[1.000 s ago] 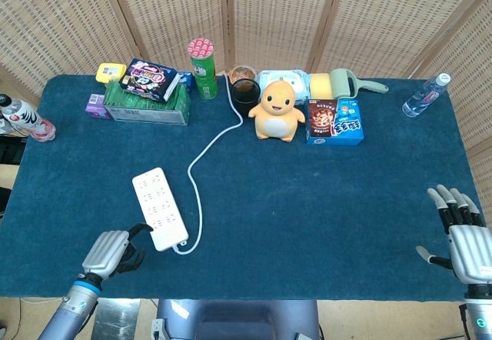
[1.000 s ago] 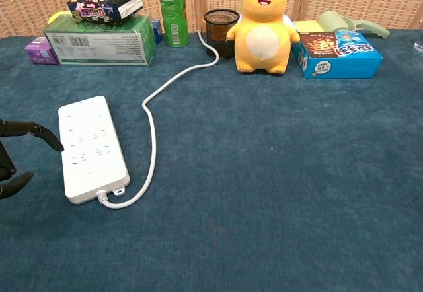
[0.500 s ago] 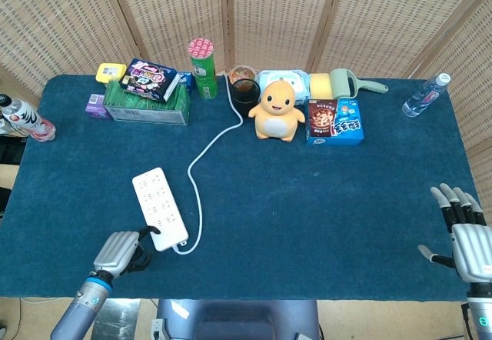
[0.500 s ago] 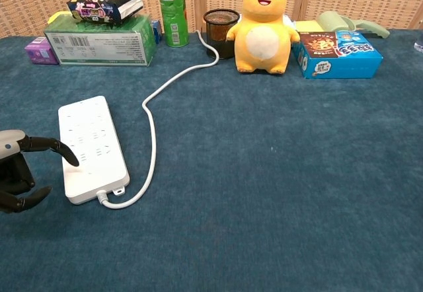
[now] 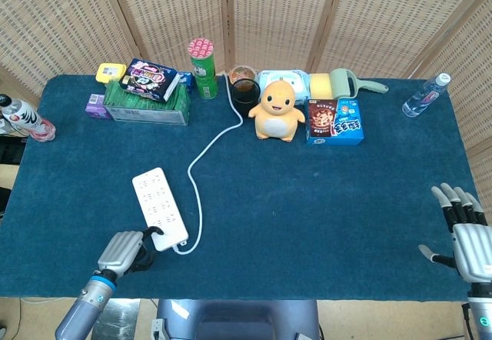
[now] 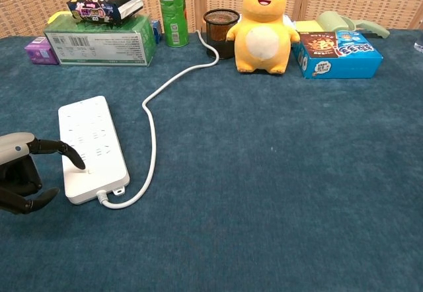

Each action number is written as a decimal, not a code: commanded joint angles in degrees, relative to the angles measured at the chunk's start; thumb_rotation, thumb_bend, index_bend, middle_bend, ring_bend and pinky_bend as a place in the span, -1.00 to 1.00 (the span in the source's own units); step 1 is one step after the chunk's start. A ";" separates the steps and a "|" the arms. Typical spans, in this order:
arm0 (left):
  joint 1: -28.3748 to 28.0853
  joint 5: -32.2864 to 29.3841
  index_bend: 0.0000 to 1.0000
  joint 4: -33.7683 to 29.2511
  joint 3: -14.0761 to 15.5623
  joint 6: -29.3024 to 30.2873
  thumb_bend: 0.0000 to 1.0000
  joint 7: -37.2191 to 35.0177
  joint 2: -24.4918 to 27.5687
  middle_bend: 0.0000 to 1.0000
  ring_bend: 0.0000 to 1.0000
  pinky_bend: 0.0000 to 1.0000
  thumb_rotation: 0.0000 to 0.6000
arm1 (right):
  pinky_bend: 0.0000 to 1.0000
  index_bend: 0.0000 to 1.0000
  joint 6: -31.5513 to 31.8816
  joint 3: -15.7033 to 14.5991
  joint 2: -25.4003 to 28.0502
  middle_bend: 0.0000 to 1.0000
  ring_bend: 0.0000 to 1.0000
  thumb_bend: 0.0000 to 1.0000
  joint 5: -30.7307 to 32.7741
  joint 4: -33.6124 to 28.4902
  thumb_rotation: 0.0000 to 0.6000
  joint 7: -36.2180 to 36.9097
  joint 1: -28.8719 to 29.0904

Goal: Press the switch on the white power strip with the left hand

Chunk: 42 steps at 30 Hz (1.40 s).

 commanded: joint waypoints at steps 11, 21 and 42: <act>-1.14 -1.39 -0.46 1.70 -0.08 -0.71 0.02 -0.48 -1.11 1.00 1.00 1.00 1.00 | -1.00 -0.93 -0.19 0.00 0.04 -0.98 -1.00 -1.00 0.09 0.18 1.00 0.31 0.07; -2.09 -3.19 -0.46 1.86 0.10 -1.04 0.00 0.49 -1.38 1.00 1.00 1.00 1.00 | -1.00 -0.93 -0.12 0.00 0.08 -0.98 -1.00 -1.00 0.08 0.31 1.00 0.51 0.04; -3.22 -3.88 -0.46 -0.21 0.01 0.04 -0.01 1.00 -0.39 1.00 1.00 1.00 1.00 | -1.00 -0.93 -0.22 0.00 0.16 -0.98 -1.00 -1.00 0.21 0.42 1.00 0.69 0.05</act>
